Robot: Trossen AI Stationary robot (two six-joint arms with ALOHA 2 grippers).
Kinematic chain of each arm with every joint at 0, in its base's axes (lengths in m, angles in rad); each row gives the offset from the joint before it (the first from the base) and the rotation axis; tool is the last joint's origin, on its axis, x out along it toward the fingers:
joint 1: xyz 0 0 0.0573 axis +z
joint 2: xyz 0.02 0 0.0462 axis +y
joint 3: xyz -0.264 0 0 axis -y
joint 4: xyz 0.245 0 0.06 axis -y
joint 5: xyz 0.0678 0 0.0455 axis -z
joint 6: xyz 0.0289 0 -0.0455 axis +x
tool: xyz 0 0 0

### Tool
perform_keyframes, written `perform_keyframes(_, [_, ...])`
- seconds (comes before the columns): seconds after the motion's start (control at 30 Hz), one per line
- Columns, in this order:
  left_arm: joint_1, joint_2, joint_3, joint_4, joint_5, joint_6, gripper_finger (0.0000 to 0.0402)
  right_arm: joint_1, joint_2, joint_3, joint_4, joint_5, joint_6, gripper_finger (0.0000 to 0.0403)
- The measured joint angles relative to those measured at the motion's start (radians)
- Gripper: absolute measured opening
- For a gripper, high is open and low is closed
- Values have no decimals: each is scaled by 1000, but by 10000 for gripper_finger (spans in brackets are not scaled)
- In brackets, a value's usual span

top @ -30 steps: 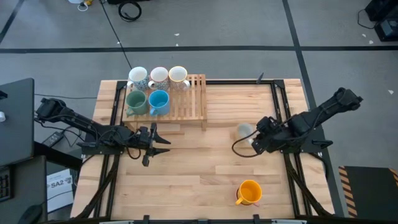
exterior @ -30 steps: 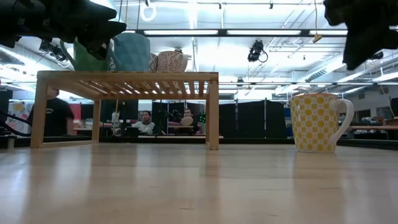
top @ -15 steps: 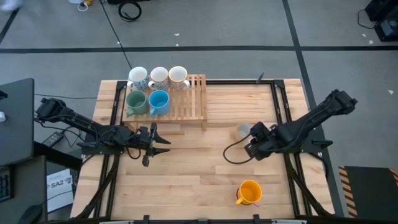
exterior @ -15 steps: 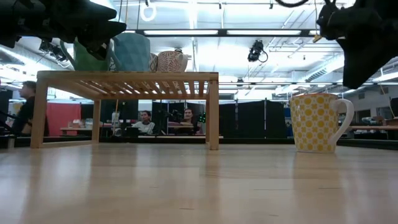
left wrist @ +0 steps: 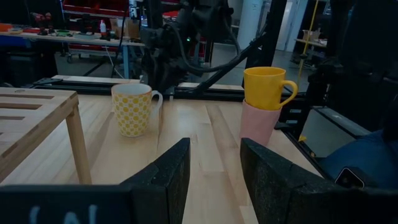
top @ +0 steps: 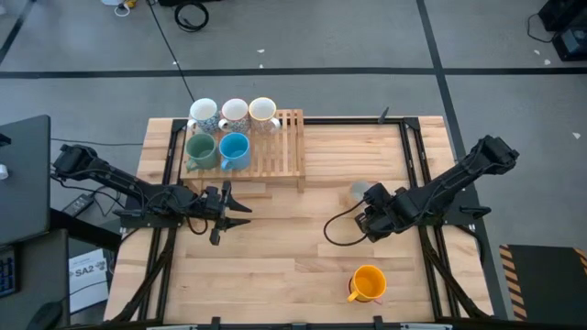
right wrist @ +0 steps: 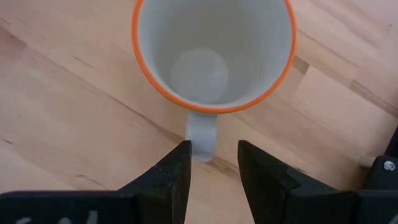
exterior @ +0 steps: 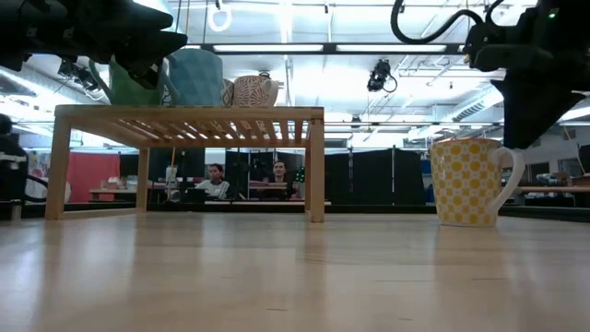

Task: Place coffee mugs
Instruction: Put the white-yellow patterned mug on the shelf

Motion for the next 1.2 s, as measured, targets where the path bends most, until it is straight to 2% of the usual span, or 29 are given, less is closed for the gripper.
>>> perform_keyframes(0.43, [0, 0, 0, -1, 0, 0, 148, -2, -19, -2, 13, -2, 30, 139])
perform_keyframes(0.7, [0, 0, 0, -1, 0, 0, 148, -2, -15, -2, 17, -2, 107, 139])
perform_keyframes(1.2, [0, 0, 0, -8, 0, 0, 148, -4, 5, -2, 44, 25, 108, 139])
